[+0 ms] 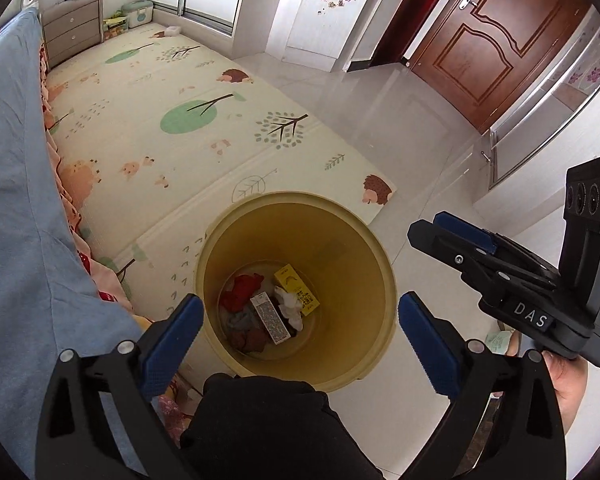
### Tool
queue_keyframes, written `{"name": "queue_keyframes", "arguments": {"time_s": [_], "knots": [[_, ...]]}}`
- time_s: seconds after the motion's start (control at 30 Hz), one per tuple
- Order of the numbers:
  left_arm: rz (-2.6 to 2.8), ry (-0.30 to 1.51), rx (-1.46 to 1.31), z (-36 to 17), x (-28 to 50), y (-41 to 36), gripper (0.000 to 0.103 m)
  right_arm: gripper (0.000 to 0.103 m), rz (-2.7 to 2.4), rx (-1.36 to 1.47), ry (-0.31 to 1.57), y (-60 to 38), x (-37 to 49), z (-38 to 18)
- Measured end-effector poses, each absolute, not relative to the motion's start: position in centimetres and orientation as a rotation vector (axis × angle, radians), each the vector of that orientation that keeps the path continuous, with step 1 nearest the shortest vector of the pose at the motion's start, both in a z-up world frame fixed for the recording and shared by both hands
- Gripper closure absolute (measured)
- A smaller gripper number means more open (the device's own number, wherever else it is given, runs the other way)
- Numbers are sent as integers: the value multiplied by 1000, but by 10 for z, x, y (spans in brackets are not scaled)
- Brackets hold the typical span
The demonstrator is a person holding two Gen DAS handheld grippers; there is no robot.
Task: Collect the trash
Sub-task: 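Move both grippers back over the bed toward the red wrappers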
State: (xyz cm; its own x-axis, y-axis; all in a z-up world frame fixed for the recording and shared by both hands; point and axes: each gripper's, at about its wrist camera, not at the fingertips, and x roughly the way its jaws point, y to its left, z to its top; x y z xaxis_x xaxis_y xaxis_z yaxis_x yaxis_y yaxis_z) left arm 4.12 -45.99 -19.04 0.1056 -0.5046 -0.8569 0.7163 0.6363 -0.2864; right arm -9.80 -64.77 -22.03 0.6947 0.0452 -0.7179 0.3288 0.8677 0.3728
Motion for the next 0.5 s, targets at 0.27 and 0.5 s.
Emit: {"name": "queue_keyframes", "arguments": {"time_s": [0.27, 0.5], "knots": [[-928, 1091, 205, -168, 32, -447, 5, 46, -156, 491, 741, -638, -104, -194], [-905, 967, 136, -128, 22, -400, 5, 39, -105, 491, 621, -611, -102, -151]]}}
